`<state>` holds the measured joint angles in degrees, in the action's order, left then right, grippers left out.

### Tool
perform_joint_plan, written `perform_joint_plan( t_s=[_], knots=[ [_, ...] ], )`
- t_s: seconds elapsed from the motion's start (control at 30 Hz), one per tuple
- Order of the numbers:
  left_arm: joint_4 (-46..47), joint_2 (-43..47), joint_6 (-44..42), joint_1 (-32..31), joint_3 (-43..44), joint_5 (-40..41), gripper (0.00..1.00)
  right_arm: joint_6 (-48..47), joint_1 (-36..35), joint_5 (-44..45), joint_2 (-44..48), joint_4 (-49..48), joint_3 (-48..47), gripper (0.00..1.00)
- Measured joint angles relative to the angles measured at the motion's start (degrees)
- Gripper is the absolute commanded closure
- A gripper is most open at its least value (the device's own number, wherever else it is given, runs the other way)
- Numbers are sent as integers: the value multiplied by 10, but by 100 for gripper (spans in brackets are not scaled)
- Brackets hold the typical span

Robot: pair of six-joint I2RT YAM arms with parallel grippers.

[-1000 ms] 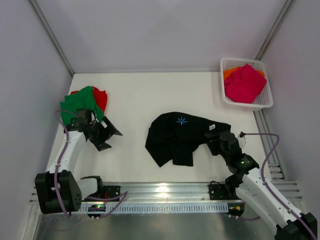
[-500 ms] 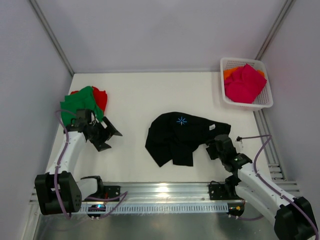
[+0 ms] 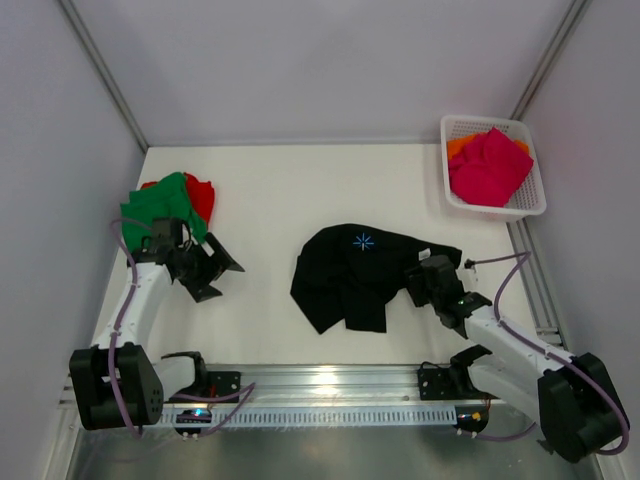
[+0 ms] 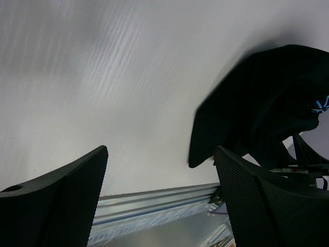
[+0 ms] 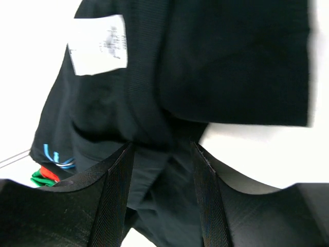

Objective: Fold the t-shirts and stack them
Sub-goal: Flatten out the tshirt

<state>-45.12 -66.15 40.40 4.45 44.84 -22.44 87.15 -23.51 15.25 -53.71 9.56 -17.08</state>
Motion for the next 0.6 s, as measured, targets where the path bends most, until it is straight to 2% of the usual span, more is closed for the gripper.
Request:
perform_joint_plan(
  t_s=[0.23,0.37,0.47,0.5,0.6],
  knots=[
    [0,0,0,0,4,4,13,-13,0,-2,-46,-40,-21,48],
    [0,-2,0,0,10,4,13,-17,0,-4,-63,-54,-23,59],
    [1,-6,0,0,14,4,13,-23,0,-6,-75,-59,-27,73],
    [1,-7,0,0,15,4,13,-28,0,-6,-79,-59,-30,81],
    [1,-10,0,0,19,4,13,-36,0,-9,-90,-67,-38,88]
  ],
)
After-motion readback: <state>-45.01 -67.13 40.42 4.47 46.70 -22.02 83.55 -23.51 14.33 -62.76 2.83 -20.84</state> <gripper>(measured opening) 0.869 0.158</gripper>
